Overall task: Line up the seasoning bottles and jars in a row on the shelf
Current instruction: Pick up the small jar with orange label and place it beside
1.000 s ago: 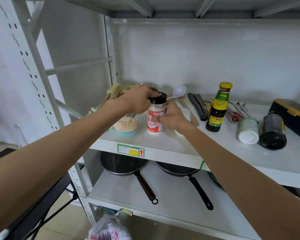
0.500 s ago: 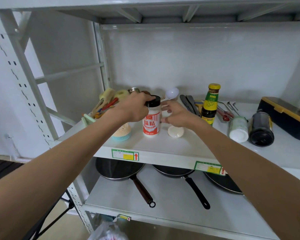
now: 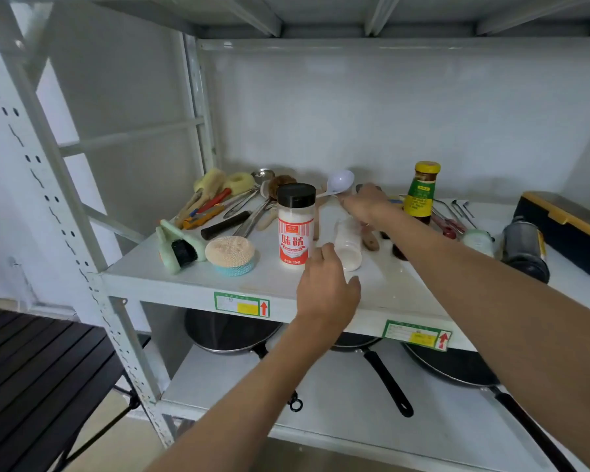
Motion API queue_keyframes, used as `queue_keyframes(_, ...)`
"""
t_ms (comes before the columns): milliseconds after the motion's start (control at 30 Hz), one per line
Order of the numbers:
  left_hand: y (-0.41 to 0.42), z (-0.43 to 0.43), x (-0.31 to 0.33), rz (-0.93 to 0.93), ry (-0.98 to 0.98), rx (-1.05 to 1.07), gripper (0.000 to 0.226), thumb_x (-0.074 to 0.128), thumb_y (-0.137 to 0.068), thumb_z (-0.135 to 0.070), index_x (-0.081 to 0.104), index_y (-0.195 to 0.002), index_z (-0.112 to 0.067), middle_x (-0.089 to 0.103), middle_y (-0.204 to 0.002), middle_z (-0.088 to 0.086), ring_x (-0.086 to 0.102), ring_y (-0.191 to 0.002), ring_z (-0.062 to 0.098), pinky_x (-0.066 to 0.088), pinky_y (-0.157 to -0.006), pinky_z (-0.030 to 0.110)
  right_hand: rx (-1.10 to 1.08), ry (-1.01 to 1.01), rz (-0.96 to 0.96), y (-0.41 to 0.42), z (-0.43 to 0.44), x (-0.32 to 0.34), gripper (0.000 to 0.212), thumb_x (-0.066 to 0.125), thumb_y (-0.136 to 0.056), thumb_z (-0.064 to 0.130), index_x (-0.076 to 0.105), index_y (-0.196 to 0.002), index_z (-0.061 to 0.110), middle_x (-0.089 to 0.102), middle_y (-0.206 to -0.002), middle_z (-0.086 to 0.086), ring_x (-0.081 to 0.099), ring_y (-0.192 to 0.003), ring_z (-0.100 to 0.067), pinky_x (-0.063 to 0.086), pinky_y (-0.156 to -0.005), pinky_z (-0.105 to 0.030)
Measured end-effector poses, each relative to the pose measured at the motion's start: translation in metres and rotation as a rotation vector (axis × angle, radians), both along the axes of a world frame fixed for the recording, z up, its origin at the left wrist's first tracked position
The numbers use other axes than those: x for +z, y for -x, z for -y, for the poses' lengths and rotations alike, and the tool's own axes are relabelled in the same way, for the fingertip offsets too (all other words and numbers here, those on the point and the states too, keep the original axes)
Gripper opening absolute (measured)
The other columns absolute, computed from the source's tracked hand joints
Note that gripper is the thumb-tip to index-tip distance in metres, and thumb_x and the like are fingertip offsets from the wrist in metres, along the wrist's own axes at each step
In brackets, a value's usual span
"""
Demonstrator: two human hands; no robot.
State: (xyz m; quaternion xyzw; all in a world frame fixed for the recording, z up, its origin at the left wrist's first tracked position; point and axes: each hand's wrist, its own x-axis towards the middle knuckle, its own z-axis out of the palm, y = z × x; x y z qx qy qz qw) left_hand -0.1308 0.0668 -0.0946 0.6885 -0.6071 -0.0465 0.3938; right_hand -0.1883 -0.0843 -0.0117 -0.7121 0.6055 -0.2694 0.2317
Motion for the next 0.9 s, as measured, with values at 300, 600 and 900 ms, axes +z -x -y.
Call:
queue_keyframes(300,0.020,0.044,-0.008,-0.012,-0.049,0.176,0.051,0.050,-0.086,-0.050,0.046,-0.111,-0.006,0.058,-0.111,0.013,0.056,-0.102,0.029,0.045,-0.086,0.038,-0.026,-0.082,-0.082,-0.010,0.019,-0.027,0.035,0.070,-0.078,0.030,0.042,-0.094,0.017,0.048,-0.074,-0.001,0.047,-0.059,-0.017,0.038,-0.049,-0.028)
queue_keyframes(600,0.024,0.036,0.014,-0.040,-0.077,0.229,0.050,0.060,-0.075,-0.045,0.051,-0.101,-0.004,0.065,-0.099,0.013,0.057,-0.098,0.033,0.046,-0.084,0.040,-0.027,-0.015,0.011,0.005,-0.014,0.007,0.044,0.073,-0.074,0.022,0.058,-0.113,0.007,0.063,-0.101,-0.010,0.065,-0.093,-0.027,0.053,-0.071,-0.033)
queue_keyframes(900,0.025,0.042,0.010,-0.097,-0.176,0.155,0.058,0.072,-0.070,-0.033,0.042,-0.111,-0.006,0.059,-0.110,0.015,0.055,-0.105,0.034,0.047,-0.089,0.039,0.005,-0.004,-0.087,0.014,-0.046,0.038,0.033,0.078,-0.066,0.022,0.050,-0.077,0.008,0.059,-0.086,-0.012,0.065,-0.091,-0.033,0.060,-0.077,-0.047)
